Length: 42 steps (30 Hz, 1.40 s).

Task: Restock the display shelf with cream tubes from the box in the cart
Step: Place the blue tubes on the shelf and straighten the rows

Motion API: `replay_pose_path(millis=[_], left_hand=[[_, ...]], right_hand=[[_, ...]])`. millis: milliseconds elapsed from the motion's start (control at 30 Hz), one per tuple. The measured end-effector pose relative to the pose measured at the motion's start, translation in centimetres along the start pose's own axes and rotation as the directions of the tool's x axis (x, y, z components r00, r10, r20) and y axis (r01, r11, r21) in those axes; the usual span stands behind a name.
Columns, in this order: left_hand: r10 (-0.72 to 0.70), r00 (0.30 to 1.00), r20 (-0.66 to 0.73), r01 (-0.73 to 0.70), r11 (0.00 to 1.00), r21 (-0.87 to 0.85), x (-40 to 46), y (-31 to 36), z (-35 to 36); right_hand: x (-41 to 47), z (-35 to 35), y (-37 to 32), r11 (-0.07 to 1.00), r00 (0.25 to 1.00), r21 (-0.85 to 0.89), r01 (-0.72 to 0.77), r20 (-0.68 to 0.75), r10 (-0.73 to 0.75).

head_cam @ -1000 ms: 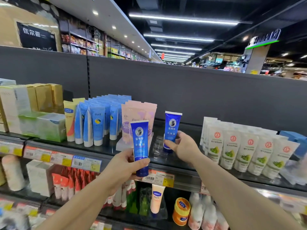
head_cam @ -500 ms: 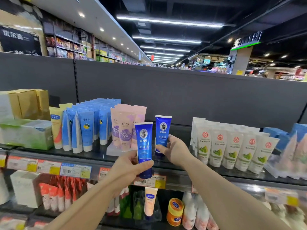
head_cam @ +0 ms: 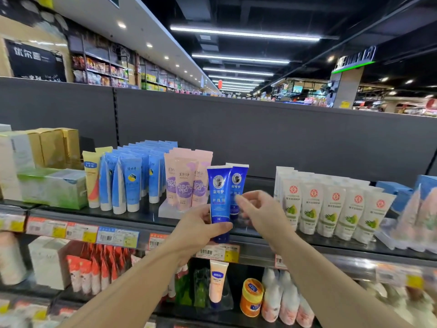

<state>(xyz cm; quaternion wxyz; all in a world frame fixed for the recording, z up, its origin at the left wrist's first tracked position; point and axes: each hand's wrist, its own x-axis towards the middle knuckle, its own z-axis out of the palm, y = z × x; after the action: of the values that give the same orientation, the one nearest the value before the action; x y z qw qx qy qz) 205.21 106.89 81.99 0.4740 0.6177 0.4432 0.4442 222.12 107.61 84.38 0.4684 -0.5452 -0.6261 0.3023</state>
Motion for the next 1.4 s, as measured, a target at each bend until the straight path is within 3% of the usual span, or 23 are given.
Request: replay_pose_path(millis=[100, 200, 267, 367, 467, 567, 667, 867, 1233, 1400], left_hand=[[0.14, 0.985, 0.101, -0.149, 0.985, 0.09, 0.6, 0.5, 1.3], [0.207, 0.969, 0.136, -0.221, 0.97, 0.1, 1.5, 0.6, 2.5], [0.211, 0.971, 0.112, -0.231, 0.948, 0.219, 2.1, 0.5, 2.5], [0.314, 0.947, 0.066, -0.289, 0.745, 0.602, 2.4, -0.4, 1.4], [0.295, 0.95, 0.1, -0.249, 0.527, 0.813, 2.0, -1.3, 1.2], [0.188, 0.977, 0.104, -0.155, 0.285, 0.946, 1.7, -1.7, 1.6], [0.177, 0.976, 0.123, -0.157, 0.192, 0.969, 1.6, -1.8, 1.8], [0.189, 0.971, 0.145, -0.176, 0.157, 0.972, 1.8, -2.1, 1.6], [0.229, 0.964, 0.135, -0.183, 0.203, 0.962, 1.8, -2.6, 1.8], [0.242, 0.961, 0.133, -0.19, 0.23, 0.955, 2.0, -3.1, 1.7]], right_hand=[[-1.7, 0.2, -0.7, 1.0, 0.982, -0.021, -0.014, 0.186, 0.018], [-1.2, -1.3, -1.0, 0.999, 0.992, -0.036, -0.012, 0.124, 0.016], [0.0, -3.4, -0.9, 0.996, 0.999, -0.091, -0.013, 0.047, 0.017], [1.5, -6.5, -0.9, 0.976, 0.999, -0.218, -0.009, -0.046, -0.001], [2.2, -7.1, 0.1, 0.952, 0.998, -0.304, -0.038, -0.067, 0.019], [2.8, -5.8, 1.8, 0.951, 0.995, -0.302, -0.067, -0.091, 0.041], [3.2, -4.4, 2.5, 0.963, 0.99, -0.261, -0.06, -0.135, 0.025], [3.8, -2.9, 3.3, 0.943, 0.991, -0.329, -0.043, -0.136, -0.003], [3.5, -2.4, 3.9, 0.928, 0.991, -0.366, -0.068, -0.135, 0.019], [3.2, -1.9, 4.3, 0.923, 0.98, -0.377, -0.08, -0.199, 0.004]])
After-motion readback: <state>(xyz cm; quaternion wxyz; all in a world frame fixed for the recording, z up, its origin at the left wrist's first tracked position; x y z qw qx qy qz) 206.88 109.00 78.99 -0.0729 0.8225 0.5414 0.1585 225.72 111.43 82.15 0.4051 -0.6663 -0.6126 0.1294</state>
